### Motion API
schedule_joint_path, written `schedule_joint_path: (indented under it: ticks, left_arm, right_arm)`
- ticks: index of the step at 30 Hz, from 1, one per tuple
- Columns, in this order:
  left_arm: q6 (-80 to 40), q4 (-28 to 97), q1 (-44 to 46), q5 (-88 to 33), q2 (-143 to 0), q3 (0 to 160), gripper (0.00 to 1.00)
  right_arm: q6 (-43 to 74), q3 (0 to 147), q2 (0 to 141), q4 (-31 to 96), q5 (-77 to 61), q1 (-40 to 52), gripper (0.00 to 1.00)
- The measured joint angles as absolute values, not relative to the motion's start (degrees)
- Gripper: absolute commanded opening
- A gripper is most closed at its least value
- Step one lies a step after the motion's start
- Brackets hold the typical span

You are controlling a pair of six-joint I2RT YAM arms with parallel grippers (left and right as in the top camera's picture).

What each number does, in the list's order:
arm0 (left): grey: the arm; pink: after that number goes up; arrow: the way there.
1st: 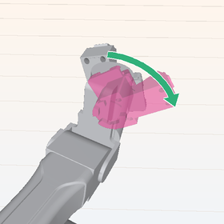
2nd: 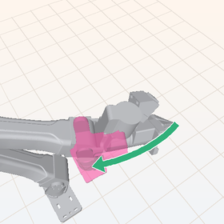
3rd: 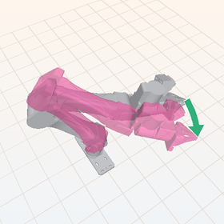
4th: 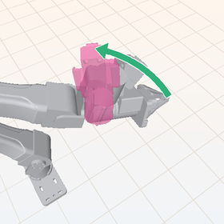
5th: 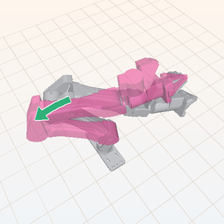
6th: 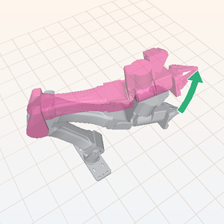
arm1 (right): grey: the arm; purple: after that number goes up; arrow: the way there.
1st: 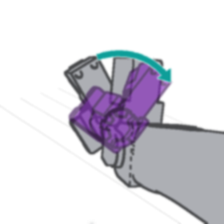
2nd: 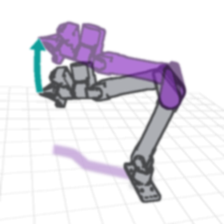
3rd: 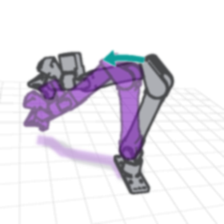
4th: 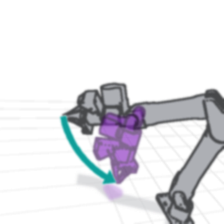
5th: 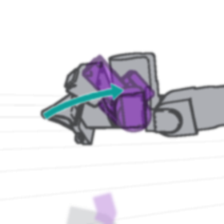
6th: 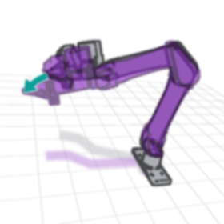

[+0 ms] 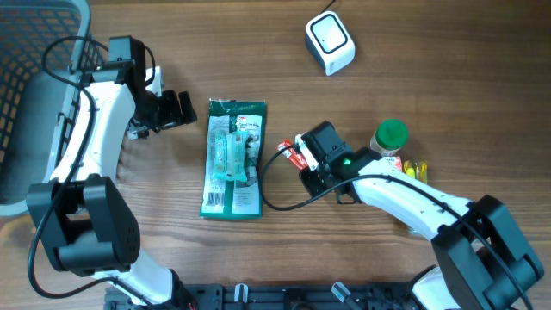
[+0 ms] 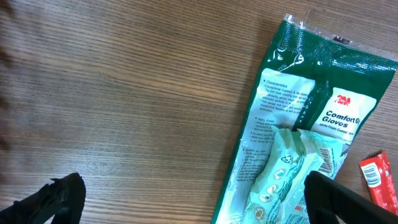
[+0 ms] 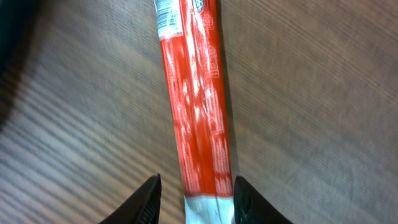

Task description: Scan the item barcode

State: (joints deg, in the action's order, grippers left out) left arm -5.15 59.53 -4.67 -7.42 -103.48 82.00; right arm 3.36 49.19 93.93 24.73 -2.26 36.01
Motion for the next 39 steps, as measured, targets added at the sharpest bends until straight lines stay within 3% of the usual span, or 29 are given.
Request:
schedule_joint_path:
  ticks: [17,23,29,39]
  left_arm:
    - [-5.1,59.5,-4.7,-7.4,-103.5,82.0,1.00]
    - [-5.1,59.5,-4.7,-7.4,-103.5,82.0,1.00]
    - [-5.1,59.5,-4.7,-7.4,-103.5,82.0,1.00]
    - [-5.1,59.5,-4.7,-7.4,-103.5,82.0,1.00]
  right_arm:
    - [4.3,49.2,93.9,26.7,-2.5,36.0,0.34]
    - [5.5,49.2,93.9,24.6,-2.5,36.0,0.15]
    - [5.8,49.2,93.9,26.5,-3.4,36.0,0.22]
    - [5.8,49.2,93.9,28.1,-4.0,36.0,0.24]
